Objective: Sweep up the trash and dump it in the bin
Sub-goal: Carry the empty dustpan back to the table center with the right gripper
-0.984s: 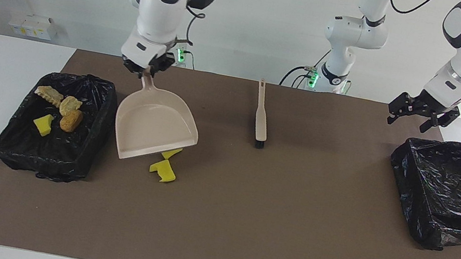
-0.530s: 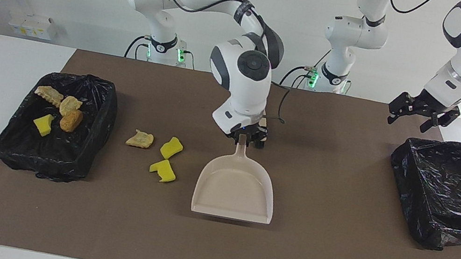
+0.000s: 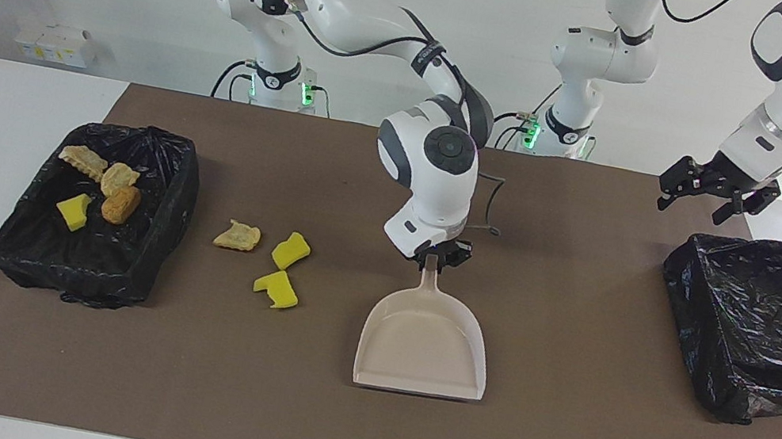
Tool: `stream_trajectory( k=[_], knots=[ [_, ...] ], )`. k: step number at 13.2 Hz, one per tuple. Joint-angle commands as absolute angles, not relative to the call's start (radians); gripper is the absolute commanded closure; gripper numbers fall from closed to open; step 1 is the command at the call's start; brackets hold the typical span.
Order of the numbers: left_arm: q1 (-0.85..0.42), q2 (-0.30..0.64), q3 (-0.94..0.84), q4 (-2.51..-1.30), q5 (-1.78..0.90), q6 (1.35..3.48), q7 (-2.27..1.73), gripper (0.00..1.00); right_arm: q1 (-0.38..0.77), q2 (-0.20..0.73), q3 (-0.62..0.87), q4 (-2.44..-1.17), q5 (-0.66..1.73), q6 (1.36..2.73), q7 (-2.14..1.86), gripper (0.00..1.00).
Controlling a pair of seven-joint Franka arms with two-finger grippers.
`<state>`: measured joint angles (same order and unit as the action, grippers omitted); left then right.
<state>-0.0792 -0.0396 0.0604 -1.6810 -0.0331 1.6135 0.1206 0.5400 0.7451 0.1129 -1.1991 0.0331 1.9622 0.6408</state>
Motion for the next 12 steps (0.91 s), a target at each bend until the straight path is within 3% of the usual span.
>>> stream_trajectory(
  k=[1, 8, 10, 12],
  knots=[
    [-0.072, -0.055, 0.054, -1.694, -0.017, 1.615, 0.129, 0.00, 0.542, 0.695, 0.118, -1.180, 0.020, 1.913, 0.640, 0.00],
    [-0.072, -0.055, 0.054, -1.694, -0.017, 1.615, 0.129, 0.00, 0.548, 0.367, 0.130, -1.425, 0.121, 1.669, 0.688, 0.00],
    [-0.072, -0.055, 0.054, -1.694, -0.017, 1.615, 0.129, 0.00, 0.595, 0.284, 0.130, -1.568, 0.156, 1.695, 0.739, 0.00],
    [-0.072, -0.055, 0.054, -1.694, -0.017, 1.615, 0.129, 0.00, 0.633, 0.186, 0.133, -1.763, 0.234, 1.849, 0.742, 0.00]
  ],
)
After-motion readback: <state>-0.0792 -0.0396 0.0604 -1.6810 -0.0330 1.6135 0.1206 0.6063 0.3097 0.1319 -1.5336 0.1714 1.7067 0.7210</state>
